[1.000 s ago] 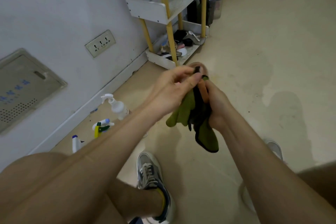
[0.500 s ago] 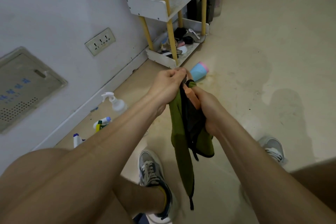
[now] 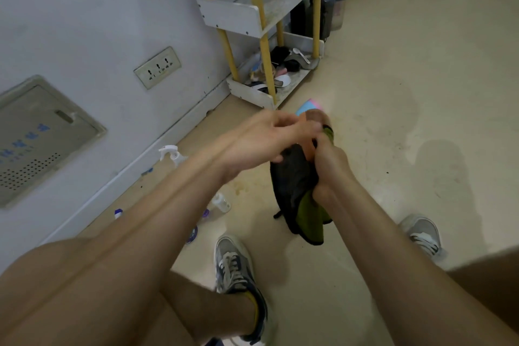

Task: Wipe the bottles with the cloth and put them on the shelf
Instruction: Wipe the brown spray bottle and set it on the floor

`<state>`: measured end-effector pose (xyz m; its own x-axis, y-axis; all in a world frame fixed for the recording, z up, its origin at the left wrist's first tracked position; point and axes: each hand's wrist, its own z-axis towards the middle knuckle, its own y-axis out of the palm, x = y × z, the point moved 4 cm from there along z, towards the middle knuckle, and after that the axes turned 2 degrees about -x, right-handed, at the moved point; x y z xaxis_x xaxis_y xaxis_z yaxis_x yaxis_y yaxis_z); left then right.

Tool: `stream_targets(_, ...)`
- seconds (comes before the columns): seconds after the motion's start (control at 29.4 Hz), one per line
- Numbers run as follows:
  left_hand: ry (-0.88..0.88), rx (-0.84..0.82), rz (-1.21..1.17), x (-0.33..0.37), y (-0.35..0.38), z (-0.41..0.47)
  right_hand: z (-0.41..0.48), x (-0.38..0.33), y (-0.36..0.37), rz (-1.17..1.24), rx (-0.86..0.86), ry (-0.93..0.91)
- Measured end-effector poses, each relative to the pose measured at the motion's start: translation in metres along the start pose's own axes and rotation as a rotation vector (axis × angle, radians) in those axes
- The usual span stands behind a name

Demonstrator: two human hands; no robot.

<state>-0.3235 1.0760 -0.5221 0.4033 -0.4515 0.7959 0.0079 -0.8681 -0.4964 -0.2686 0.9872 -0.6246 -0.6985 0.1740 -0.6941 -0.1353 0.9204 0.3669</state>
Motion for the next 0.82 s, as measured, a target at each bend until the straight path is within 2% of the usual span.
stream_targets(0.03,-0.013,-0.007,-0.090,-0.003,0.011,0.000,0.001,0.001,0.000,0.001,0.029,-0.036)
stream_targets(0.14,0.040,0.320,-0.203,-0.015,0.029,0.010,0.003,0.001,-0.002,-0.145,0.128,-0.193)
stream_targets(0.27,0.073,0.526,-0.418,-0.017,0.002,0.025,-0.004,-0.007,0.011,-0.483,0.091,-0.476)
stream_targets(0.41,0.145,0.756,-0.303,-0.013,-0.032,0.019,-0.016,-0.026,0.006,-0.434,0.101,-0.557)
stream_targets(0.44,0.168,0.763,-0.253,-0.011,-0.033,0.018,-0.020,-0.031,0.005,-0.414,0.087,-0.554)
stream_targets(0.51,0.191,0.735,-0.145,-0.009,-0.033,0.016,-0.035,-0.036,0.020,-0.402,-0.061,-0.583)
stream_targets(0.58,0.221,0.746,-0.086,-0.007,-0.033,0.014,-0.050,-0.025,0.044,-0.468,-0.242,-0.681)
stream_targets(0.61,0.230,0.764,-0.090,-0.006,-0.034,0.012,-0.054,-0.016,0.052,-0.530,-0.281,-0.745)
stream_targets(0.68,0.249,0.768,-0.155,0.000,-0.031,0.007,-0.048,-0.006,0.051,-0.756,-0.216,-0.868)
stream_targets(0.75,0.260,0.734,-0.199,0.007,-0.025,0.004,-0.036,-0.004,0.038,-1.051,-0.064,-0.934)
stream_targets(0.82,0.283,0.719,-0.178,0.014,-0.021,0.002,-0.028,-0.005,0.025,-1.140,0.002,-0.976)
